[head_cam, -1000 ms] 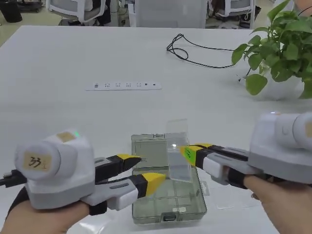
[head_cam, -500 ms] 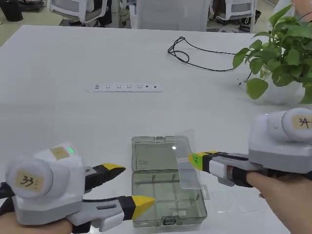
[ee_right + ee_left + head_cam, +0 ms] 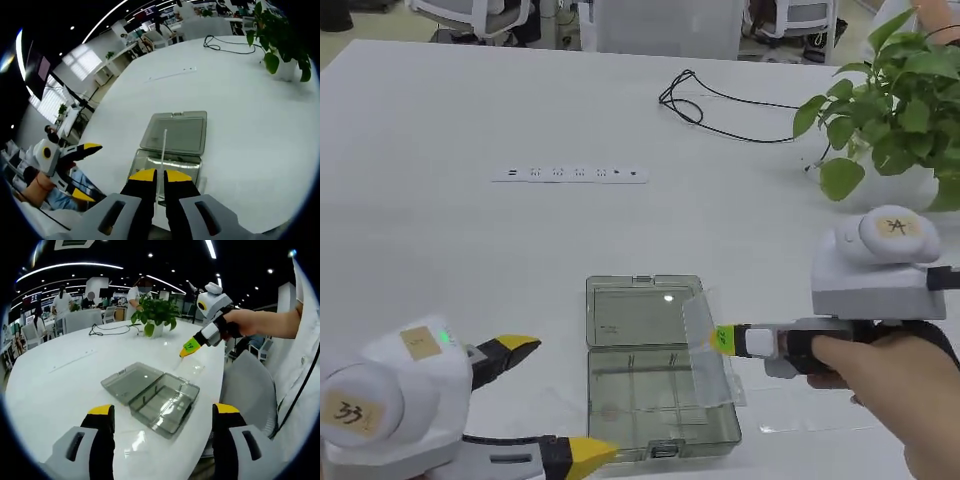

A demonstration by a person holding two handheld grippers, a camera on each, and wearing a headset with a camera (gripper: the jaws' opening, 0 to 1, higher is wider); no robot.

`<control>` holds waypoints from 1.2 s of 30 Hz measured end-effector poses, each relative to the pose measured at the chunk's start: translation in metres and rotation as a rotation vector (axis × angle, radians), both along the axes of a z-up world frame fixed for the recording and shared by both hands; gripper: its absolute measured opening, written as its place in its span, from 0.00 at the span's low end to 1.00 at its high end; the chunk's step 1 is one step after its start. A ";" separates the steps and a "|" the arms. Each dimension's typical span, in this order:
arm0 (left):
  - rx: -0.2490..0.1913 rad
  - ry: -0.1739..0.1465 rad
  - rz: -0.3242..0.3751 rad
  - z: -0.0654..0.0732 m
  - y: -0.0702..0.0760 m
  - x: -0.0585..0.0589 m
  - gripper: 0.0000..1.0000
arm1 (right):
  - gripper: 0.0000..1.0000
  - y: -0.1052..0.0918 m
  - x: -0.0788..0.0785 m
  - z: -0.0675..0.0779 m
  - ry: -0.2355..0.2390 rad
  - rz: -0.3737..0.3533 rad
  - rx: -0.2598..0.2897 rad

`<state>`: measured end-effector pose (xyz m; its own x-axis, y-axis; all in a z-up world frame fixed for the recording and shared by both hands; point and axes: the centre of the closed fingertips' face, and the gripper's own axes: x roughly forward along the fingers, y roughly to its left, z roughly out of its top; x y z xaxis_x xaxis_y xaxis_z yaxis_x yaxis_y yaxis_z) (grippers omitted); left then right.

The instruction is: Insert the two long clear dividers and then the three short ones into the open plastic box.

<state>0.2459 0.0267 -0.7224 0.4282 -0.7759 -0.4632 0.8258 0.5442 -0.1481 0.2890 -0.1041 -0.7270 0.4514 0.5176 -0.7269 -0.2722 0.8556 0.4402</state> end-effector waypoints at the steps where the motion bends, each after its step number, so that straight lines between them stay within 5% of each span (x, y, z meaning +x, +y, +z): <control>1: -0.001 0.001 -0.001 -0.001 0.000 0.000 0.83 | 0.06 0.001 -0.001 -0.002 0.012 0.000 -0.003; 22: -0.037 0.036 -0.015 -0.014 -0.002 -0.004 0.86 | 0.06 0.002 -0.008 -0.049 0.197 -0.045 -0.058; 36: -0.055 0.051 -0.011 -0.016 -0.003 0.000 0.85 | 0.06 0.002 -0.009 -0.062 0.209 -0.076 -0.073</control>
<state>0.2460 0.0238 -0.7379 0.3966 -0.8055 -0.4404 0.8224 0.5249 -0.2194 0.2797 -0.1025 -0.7886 0.3230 0.4306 -0.8428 -0.1155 0.9018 0.4165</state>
